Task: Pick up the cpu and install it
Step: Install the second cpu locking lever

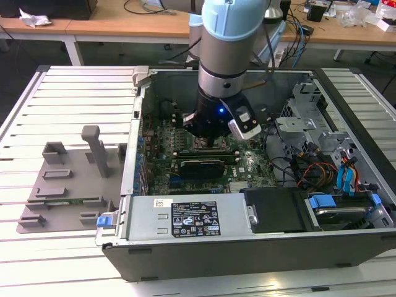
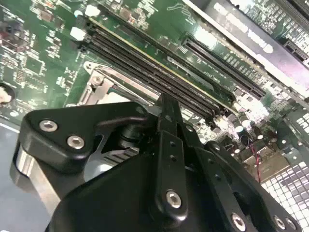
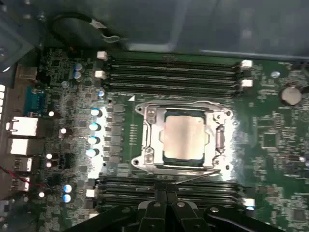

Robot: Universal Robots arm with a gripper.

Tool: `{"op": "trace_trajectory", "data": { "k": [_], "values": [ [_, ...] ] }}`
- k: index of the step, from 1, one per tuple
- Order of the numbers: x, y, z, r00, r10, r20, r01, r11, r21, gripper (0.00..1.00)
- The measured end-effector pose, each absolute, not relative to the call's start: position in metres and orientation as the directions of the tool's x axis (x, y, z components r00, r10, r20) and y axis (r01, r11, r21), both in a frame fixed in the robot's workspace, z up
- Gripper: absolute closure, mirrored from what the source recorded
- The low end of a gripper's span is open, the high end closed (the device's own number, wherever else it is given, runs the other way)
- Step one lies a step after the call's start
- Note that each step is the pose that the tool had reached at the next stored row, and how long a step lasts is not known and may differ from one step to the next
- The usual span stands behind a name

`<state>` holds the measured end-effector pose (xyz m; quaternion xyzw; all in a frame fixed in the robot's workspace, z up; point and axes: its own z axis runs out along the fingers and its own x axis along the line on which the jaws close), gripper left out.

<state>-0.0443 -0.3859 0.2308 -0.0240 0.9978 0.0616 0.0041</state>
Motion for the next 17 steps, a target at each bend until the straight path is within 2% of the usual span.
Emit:
{"op": "trace_trajectory", "data": {
  "k": [4,17],
  "values": [
    [-0.059,-0.386,0.213,-0.999,-0.048,-0.011,-0.049,0.991,0.123,0.89],
    [-0.072,-0.367,0.199,-0.998,-0.067,-0.012,-0.067,0.989,0.128,0.89]
  ]
}}
